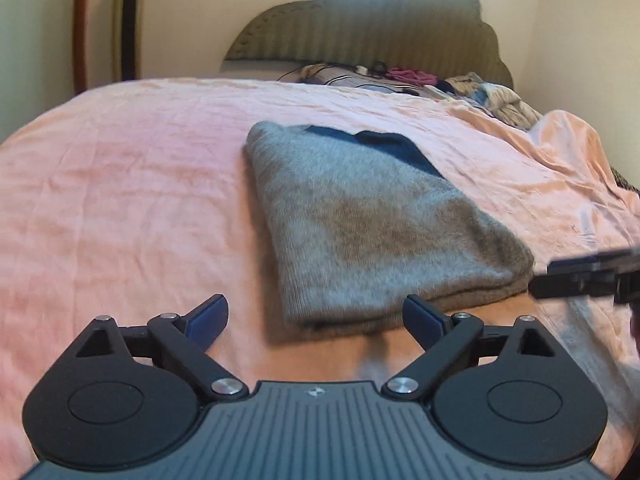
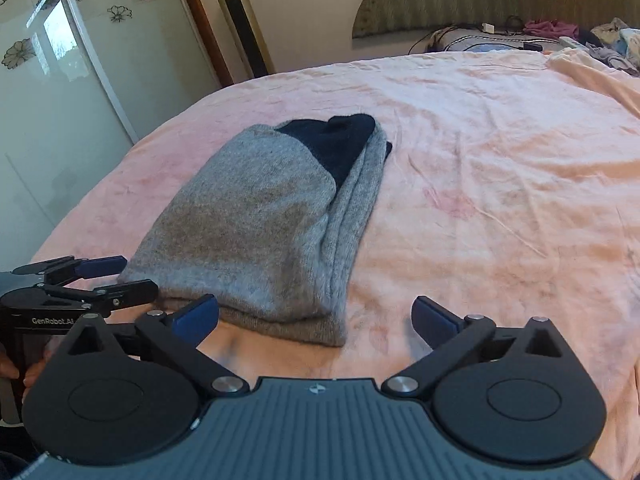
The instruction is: Fold small clothes
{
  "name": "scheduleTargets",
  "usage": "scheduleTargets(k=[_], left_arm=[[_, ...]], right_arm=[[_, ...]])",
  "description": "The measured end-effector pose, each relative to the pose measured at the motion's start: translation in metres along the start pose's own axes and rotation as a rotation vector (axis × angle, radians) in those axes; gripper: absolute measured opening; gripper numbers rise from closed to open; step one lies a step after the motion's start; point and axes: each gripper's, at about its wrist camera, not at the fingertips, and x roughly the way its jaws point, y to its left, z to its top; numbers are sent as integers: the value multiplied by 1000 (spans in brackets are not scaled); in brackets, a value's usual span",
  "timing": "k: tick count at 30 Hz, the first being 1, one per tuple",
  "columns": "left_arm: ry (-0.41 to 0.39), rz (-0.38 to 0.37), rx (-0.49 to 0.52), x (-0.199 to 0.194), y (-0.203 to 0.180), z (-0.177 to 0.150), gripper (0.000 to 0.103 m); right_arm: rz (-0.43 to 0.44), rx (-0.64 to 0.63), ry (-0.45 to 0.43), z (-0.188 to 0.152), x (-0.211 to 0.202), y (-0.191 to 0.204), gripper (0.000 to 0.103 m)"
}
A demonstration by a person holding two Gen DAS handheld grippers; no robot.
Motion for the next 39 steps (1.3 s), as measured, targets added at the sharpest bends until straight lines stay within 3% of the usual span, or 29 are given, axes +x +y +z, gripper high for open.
scheduleTargets(k=[3,6,11,19,39], left_arm=[[9,72,9,8,-8,-7,95],[15,101,53,13,-16,-11,102],[21,119,68,15,-21,-13,103],[20,129,72,15,-23,-13,103],[14,127,62,12,-23,-14,103]], right_arm=[[-110,-75,-19,-21,8,16,103],[-243,-160,-28,-29,20,38,103],[-329,-75,-86,-25,32,43,103],[-320,-35,-134,-29,32,40,103],[-335,-51,-127,-30,33,45,103]])
